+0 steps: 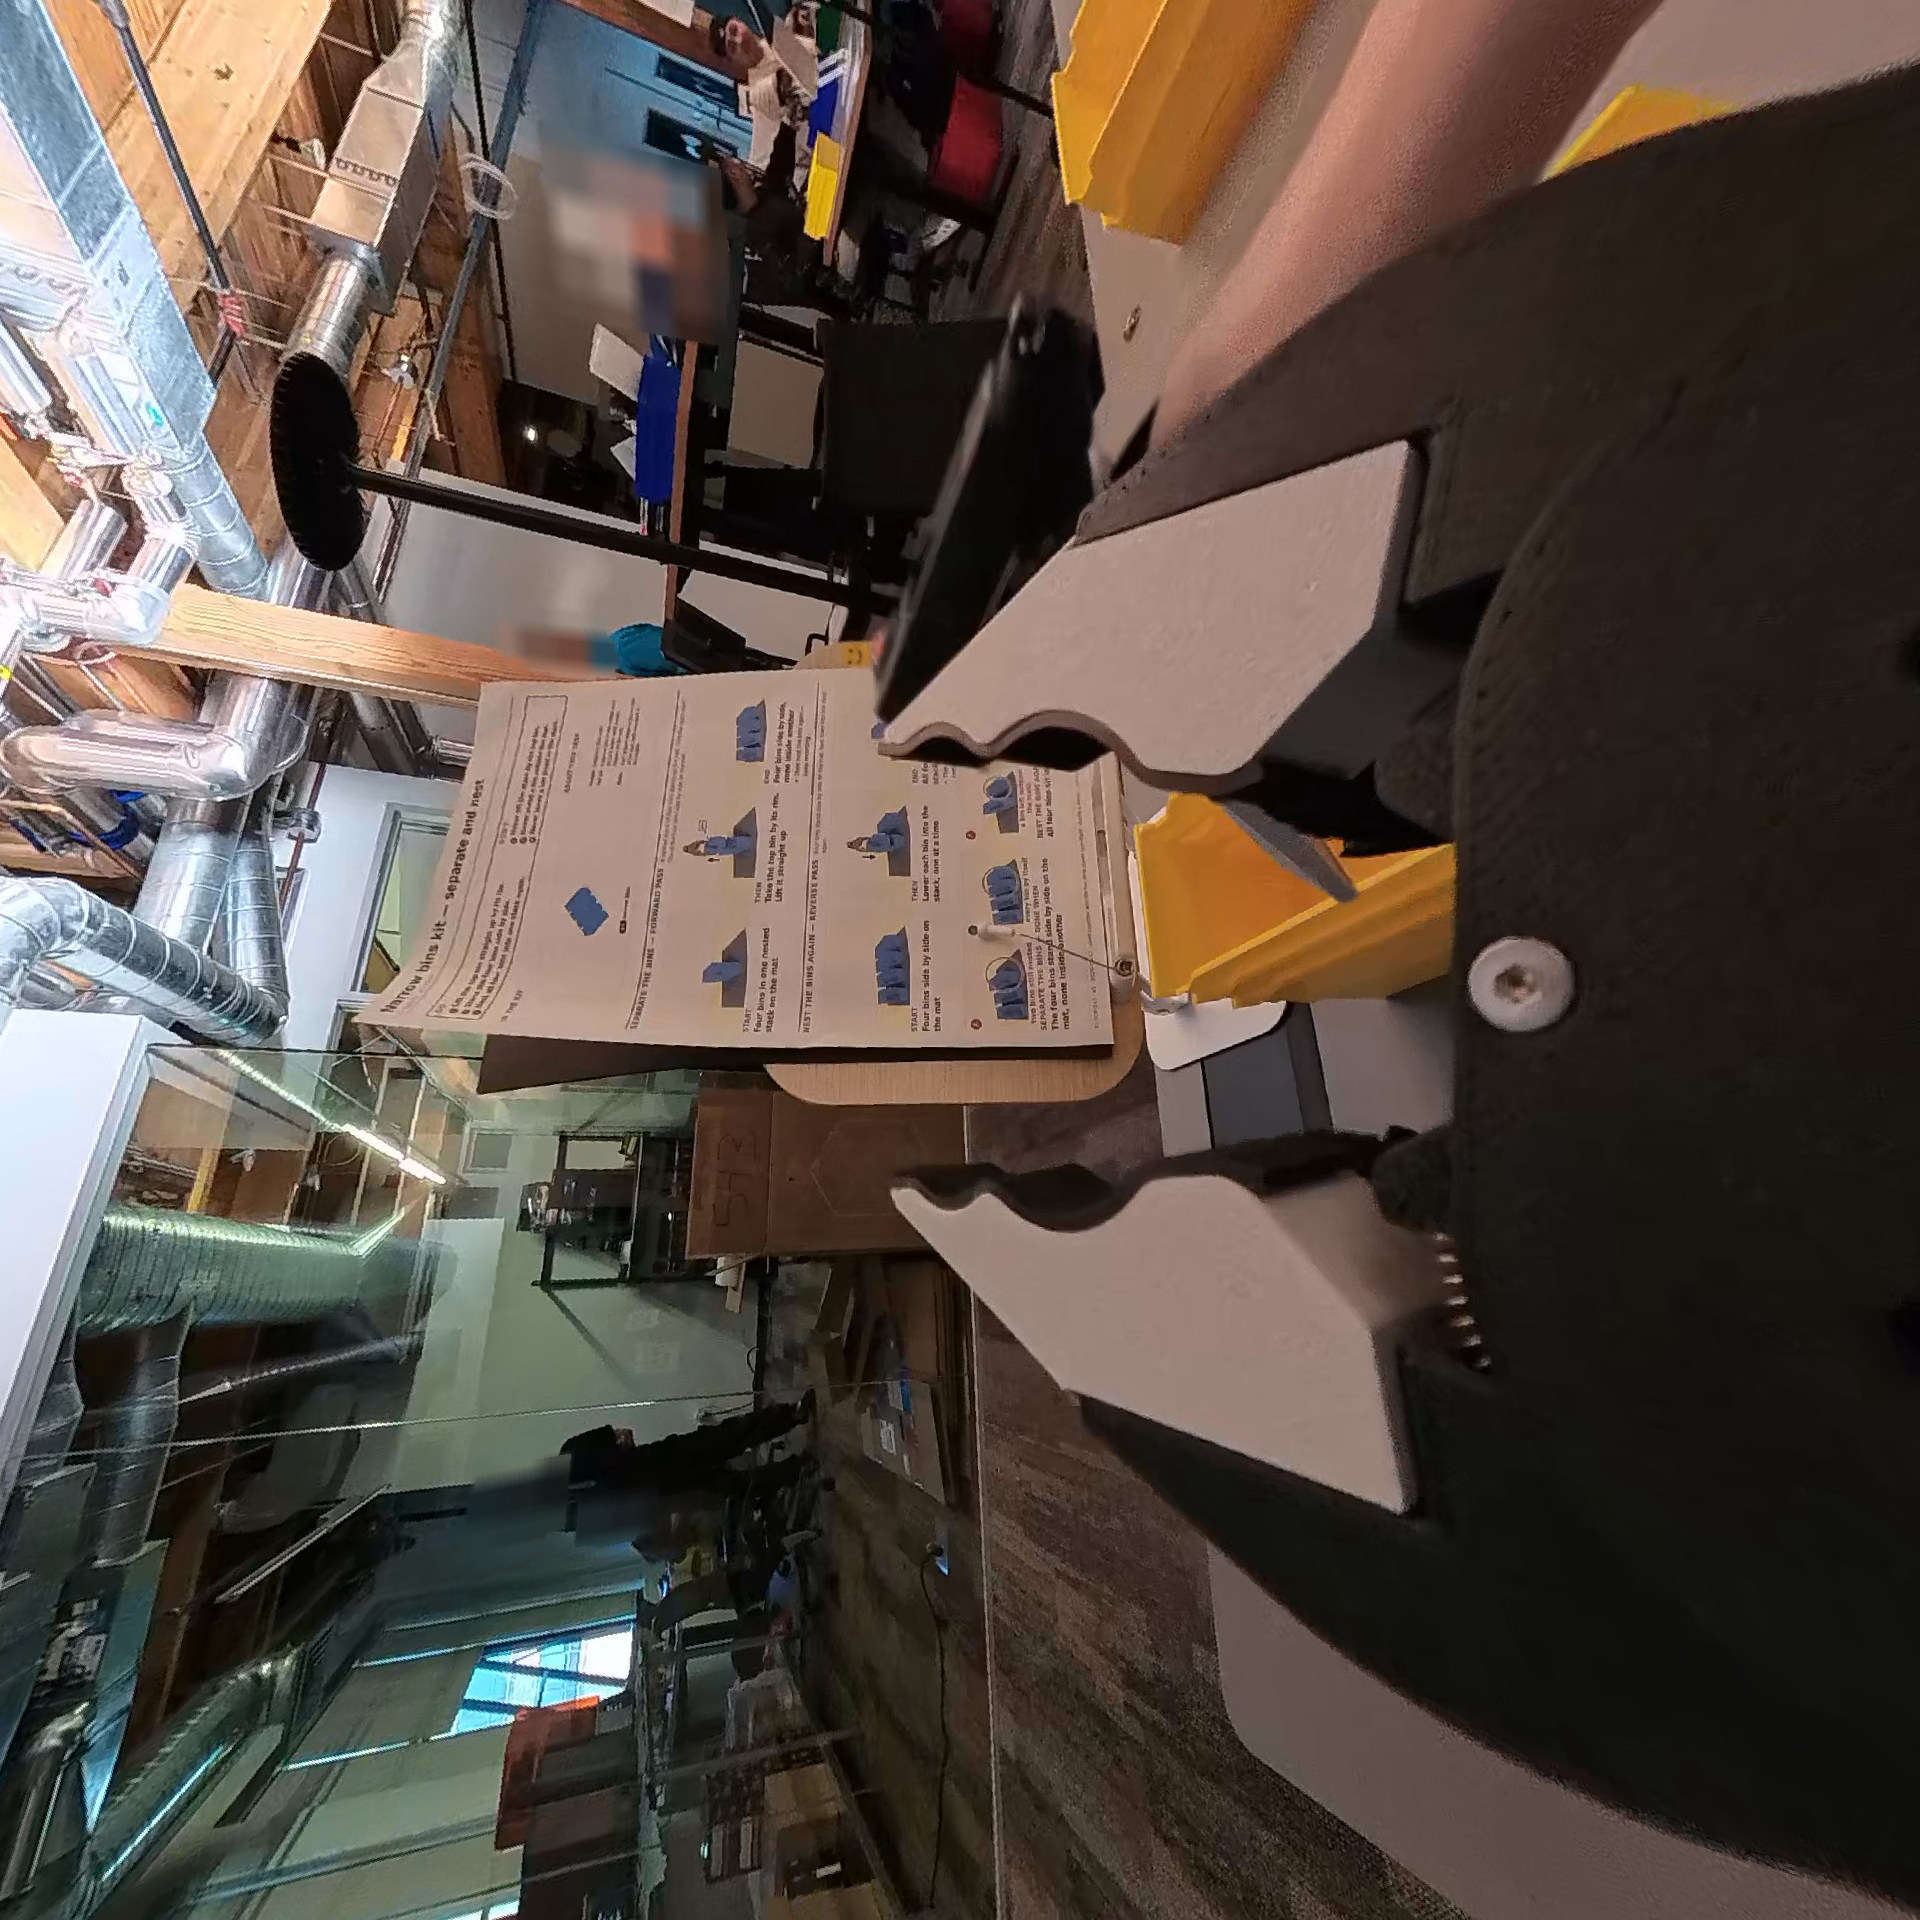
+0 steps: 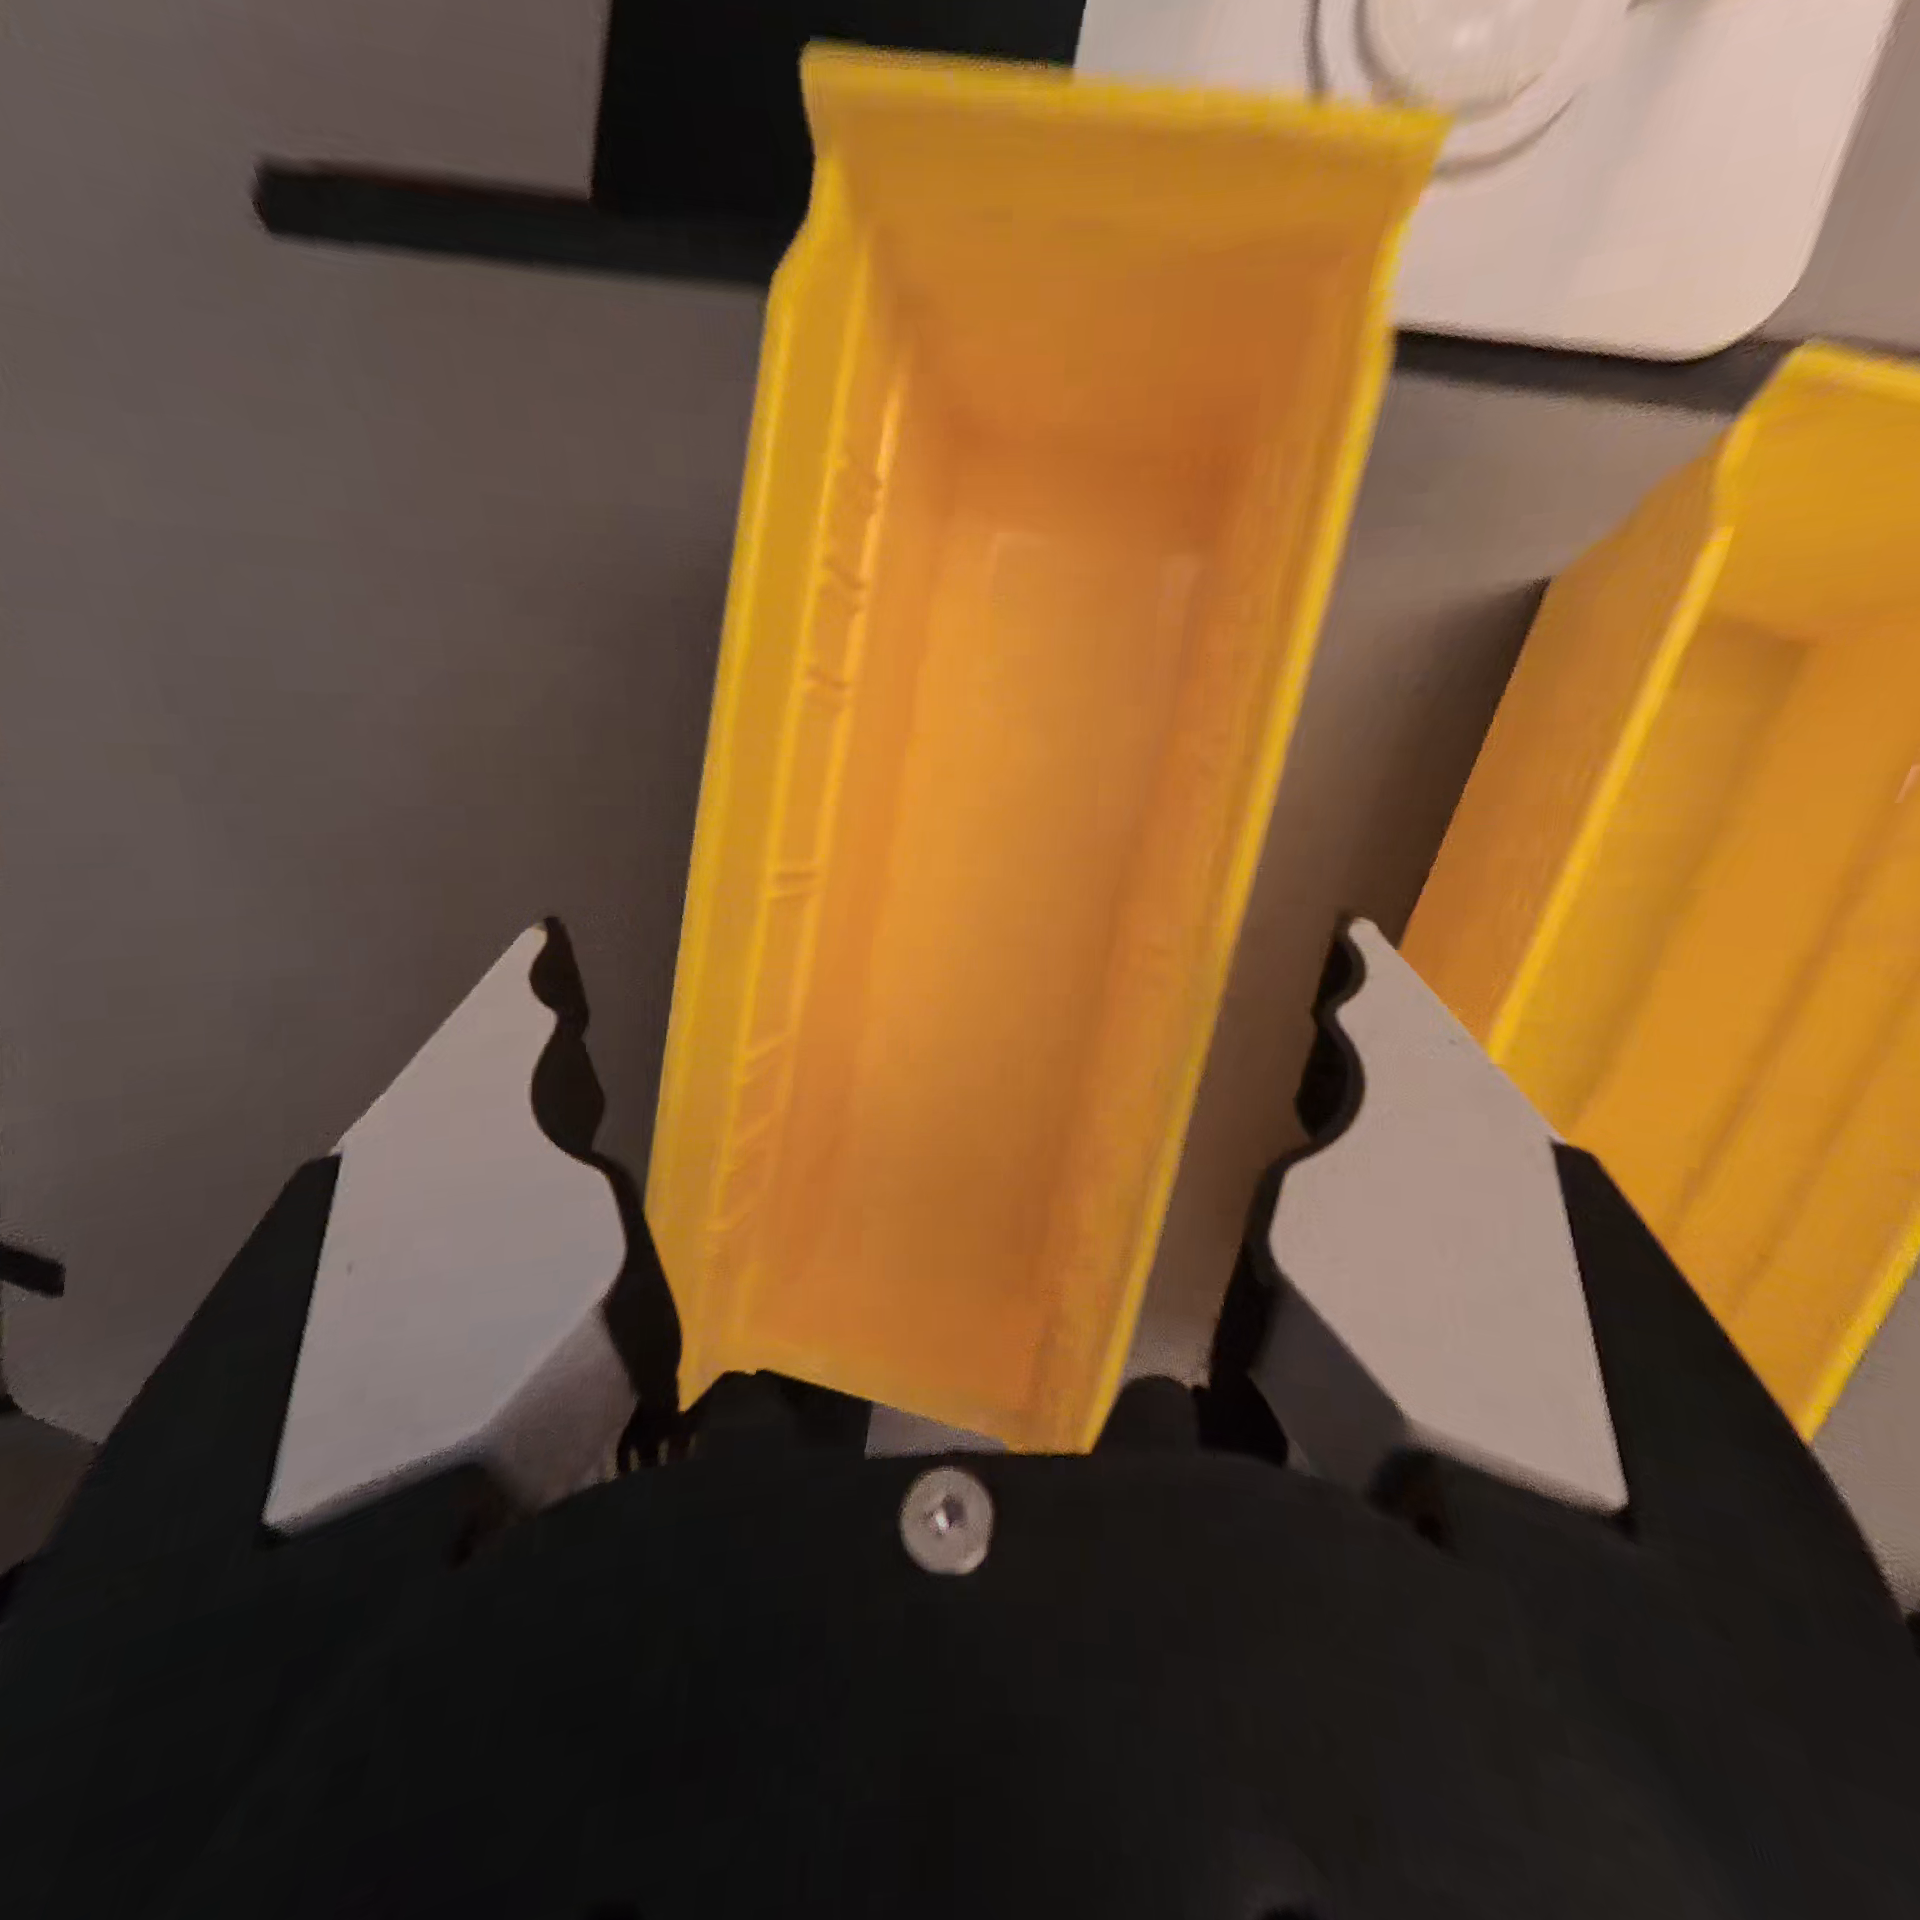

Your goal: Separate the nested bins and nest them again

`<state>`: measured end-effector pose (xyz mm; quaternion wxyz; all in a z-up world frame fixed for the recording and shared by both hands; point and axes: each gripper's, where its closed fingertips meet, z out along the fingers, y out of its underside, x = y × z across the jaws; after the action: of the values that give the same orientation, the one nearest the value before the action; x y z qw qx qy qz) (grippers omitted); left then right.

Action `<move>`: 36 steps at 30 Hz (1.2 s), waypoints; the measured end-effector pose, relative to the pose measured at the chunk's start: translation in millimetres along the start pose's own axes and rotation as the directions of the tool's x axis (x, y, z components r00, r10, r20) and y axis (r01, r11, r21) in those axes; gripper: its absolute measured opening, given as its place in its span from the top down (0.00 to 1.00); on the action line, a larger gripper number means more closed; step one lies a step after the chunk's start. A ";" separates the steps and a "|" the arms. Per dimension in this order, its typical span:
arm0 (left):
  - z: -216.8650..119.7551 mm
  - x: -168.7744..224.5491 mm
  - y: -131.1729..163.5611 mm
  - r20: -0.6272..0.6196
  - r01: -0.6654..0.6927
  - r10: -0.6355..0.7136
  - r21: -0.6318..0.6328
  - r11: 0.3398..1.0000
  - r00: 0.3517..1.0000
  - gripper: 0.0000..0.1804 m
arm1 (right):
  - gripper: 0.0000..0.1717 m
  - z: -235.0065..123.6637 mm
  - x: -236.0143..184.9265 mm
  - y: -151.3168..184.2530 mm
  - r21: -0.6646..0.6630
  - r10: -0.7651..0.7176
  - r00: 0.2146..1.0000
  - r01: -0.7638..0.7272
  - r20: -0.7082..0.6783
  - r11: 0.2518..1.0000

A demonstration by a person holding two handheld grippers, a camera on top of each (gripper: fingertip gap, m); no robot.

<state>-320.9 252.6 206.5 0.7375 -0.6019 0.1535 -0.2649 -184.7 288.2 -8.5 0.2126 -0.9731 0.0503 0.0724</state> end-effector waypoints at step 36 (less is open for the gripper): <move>10.7 12.7 13.0 -0.055 0.033 -0.036 -0.050 0.998 0.998 0.59 | 0.33 1.2 -3.5 14.5 -0.248 0.001 0.993 -0.030 -0.118 0.968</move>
<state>-302.1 255.7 197.5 0.7134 -0.6148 0.1700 -0.2902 -190.2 275.8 -14.9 0.0848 -0.9943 0.0608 0.0224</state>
